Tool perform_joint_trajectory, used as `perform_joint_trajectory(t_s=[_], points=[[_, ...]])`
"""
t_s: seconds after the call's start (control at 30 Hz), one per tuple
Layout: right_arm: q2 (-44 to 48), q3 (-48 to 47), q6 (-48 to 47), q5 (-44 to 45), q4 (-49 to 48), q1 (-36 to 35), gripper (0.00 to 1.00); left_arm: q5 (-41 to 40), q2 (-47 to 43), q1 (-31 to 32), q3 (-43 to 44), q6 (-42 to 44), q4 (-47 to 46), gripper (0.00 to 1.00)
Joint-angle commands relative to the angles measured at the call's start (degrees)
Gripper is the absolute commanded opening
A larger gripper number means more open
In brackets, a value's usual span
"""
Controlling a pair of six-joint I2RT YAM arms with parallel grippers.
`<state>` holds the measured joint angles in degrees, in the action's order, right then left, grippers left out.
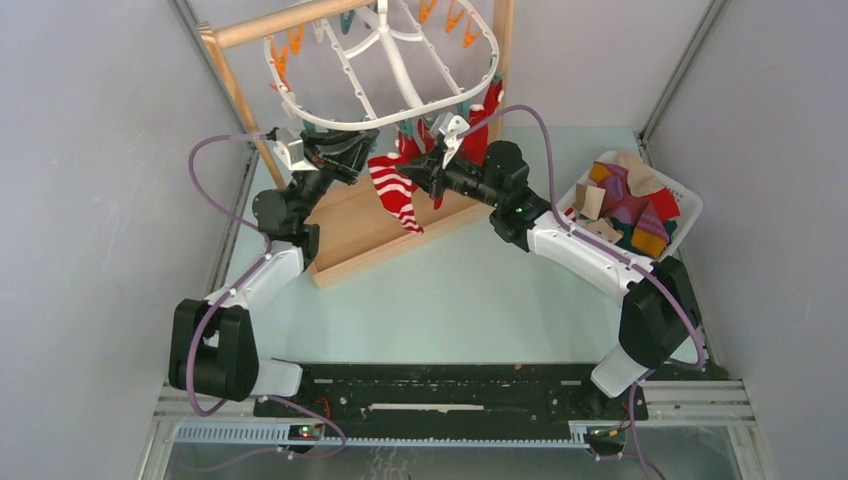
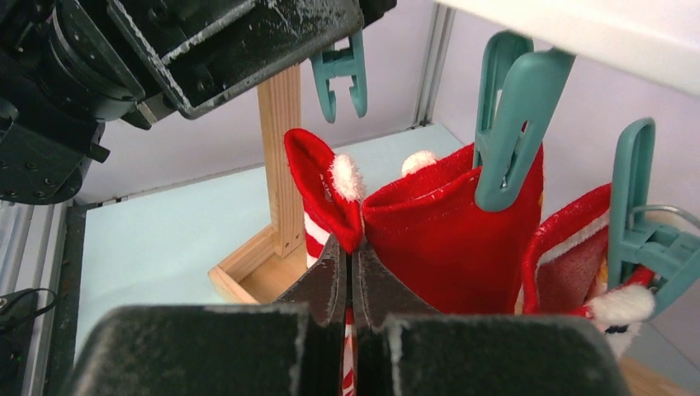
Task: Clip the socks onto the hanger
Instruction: Clamp the sock onto the hanger.
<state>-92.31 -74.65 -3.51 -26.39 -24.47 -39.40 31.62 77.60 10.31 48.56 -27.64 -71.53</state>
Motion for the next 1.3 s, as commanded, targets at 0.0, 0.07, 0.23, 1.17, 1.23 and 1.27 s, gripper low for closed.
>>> perform_joint_trajectory(t_s=[0.0,0.07,0.23,1.17,1.23,1.27], points=[[-0.50,-3.66,0.87,1.79,-1.36,-0.74,0.00,-0.77,-1.58,-0.29,0.65,-0.95,-2.55,0.01],[-0.80,-4.27,0.93,2.08,-1.37,-0.81,0.00,-0.76,-1.53,-0.26,0.61,-0.97,-2.63,0.01],[-1.46,-5.44,0.78,2.83,-1.15,-0.93,0.00,-0.60,-1.49,-0.28,0.58,-1.13,-2.81,0.01],[-2.56,-6.97,0.92,4.09,0.17,-1.47,0.00,-0.32,-1.31,-0.03,0.64,-1.72,-3.44,0.01],[-2.61,-7.15,1.11,4.07,-0.15,-1.47,0.00,-0.28,-1.18,-0.02,0.62,-1.67,-3.44,0.01],[-2.58,-7.24,1.18,4.07,-0.20,-1.47,0.00,-0.31,-1.14,-0.01,0.54,-1.67,-3.42,0.01]])
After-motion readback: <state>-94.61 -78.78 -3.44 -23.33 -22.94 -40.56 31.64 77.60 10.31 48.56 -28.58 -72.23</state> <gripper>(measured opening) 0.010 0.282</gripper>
